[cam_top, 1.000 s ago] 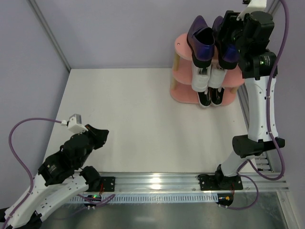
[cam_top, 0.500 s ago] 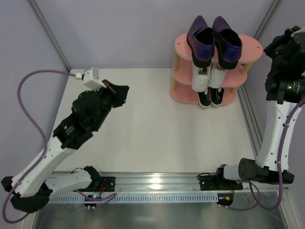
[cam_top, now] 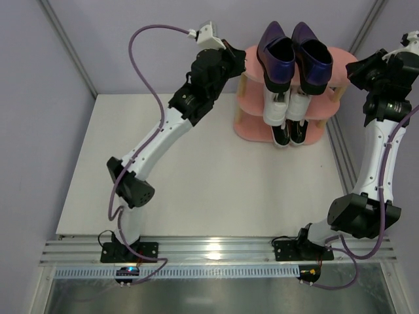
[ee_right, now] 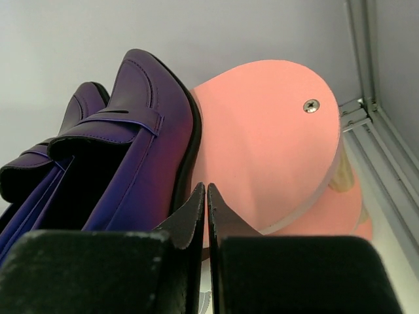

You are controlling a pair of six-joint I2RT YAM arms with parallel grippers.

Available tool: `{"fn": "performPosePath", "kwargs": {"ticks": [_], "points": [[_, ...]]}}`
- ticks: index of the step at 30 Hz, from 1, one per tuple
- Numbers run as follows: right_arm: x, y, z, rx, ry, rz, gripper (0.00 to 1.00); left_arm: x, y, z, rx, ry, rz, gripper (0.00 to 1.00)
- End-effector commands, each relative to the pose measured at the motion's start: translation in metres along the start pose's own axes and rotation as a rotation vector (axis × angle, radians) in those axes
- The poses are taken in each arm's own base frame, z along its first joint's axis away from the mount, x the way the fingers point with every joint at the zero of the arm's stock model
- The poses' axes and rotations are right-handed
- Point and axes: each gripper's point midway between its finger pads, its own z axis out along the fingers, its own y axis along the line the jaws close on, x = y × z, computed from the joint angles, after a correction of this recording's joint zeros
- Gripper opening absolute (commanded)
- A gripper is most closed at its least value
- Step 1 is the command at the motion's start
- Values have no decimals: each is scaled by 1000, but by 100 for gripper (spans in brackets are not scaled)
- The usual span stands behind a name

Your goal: Place and organize the shoes onto the shoe shelf

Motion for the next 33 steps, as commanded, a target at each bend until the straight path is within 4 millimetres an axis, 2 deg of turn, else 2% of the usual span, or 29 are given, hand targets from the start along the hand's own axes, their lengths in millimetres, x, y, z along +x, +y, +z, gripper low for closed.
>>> {"fn": "performPosePath", "kwargs": {"ticks": [1,5,7,10,12,13,15,16,18,19,26,31,33], "points": [[-25,38,-8,-185,-42,0,4,-26,-10,16,29,-67,-20,0],[-17,36,2,-203,-10,23,4,-17,11,39,-13,-84,-82,0],[-13,33,4,-198,2,27,4,-1,24,49,-32,-56,-89,0],[-7,25,7,-172,10,30,4,21,28,59,-6,-10,-130,0],[-3,20,9,-158,18,37,4,29,23,64,35,-3,-170,0],[-1,18,11,-154,22,40,4,40,22,68,55,21,-179,0],[3,15,14,-149,32,42,4,40,18,71,77,18,-209,1],[5,14,15,-148,36,44,4,51,19,76,83,39,-217,1],[11,9,17,-134,48,48,4,55,13,79,114,44,-257,0],[12,6,19,-128,51,50,4,63,13,81,125,62,-273,0],[24,2,25,-133,83,67,4,92,-5,81,175,111,-341,0],[26,2,26,-139,88,71,4,104,-21,77,203,129,-367,0],[28,2,27,-142,95,79,4,100,-29,76,228,117,-387,0]]}}
